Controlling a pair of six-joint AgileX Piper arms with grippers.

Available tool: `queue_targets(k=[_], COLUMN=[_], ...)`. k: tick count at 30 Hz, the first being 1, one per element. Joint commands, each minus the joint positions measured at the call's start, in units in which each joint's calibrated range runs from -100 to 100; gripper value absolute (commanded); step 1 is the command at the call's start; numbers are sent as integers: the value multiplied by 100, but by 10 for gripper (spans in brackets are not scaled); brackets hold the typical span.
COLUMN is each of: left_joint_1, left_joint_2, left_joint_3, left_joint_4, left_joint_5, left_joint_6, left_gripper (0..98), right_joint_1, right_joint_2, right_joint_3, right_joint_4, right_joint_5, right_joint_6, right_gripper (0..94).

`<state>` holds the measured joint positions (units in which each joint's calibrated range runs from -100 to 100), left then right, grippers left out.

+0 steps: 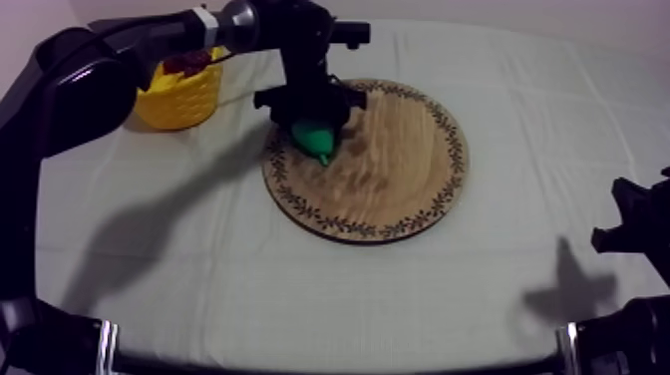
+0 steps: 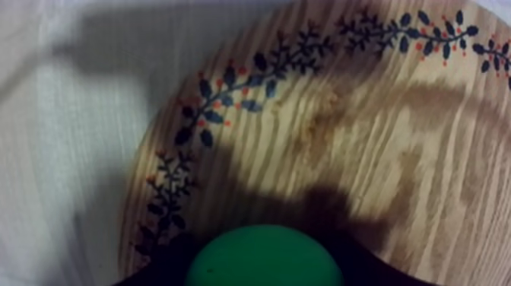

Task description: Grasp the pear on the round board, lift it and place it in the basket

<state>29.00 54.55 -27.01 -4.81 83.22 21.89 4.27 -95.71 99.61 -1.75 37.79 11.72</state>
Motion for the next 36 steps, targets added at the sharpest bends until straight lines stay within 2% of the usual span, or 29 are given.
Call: queue_targets(k=[1,6,16,20,25,36], left_joint_1=[4,6,-58,-235,-491,-1139], left_joint_2=[-10,-240,-1760,-2630,-3722,-5698], left_joint_3=[39,298,1017,1506,2338,4036], left_joint_4=[-5,-4,44,112,100,-125], left_joint_5=[-66,-195,-99,-104,-181,-443], left_joint_6=[-12,-63,-271,-452,-697,-1382], left_gripper=[503,448,444,448,452,457], right_joint_1=[2,2,2,2,2,2], right_joint_2=[-5,-5,-5,-5,-5,-5], right_joint_3=[5,5,5,5,5,5], right_joint_4=[2,2,2,2,2,2], right_joint_5=[-5,-5,-5,-5,-5,-5], right_joint_6=[3,3,3,2,4,3], right_gripper=[5,5,5,5,5,5])
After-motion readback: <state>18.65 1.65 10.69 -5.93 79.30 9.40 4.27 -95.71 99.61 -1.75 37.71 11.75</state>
